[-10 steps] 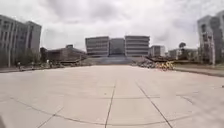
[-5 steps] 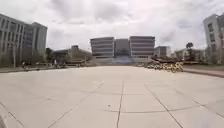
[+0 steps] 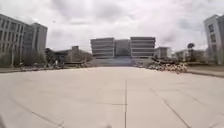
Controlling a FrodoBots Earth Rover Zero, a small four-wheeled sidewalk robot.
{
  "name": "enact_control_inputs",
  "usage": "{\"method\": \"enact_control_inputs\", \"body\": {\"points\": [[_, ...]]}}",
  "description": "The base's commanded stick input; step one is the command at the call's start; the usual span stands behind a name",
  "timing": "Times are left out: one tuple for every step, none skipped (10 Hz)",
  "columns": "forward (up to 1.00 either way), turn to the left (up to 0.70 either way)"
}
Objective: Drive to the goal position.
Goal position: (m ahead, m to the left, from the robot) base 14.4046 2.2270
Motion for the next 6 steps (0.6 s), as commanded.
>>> {"method": "enact_control_inputs", "body": {"points": [[1.00, 0.03], [1.00, 0.03], [1.00, 0.03], [1.00, 0.03], [1.00, 0.03], [1.00, 0.03]]}}
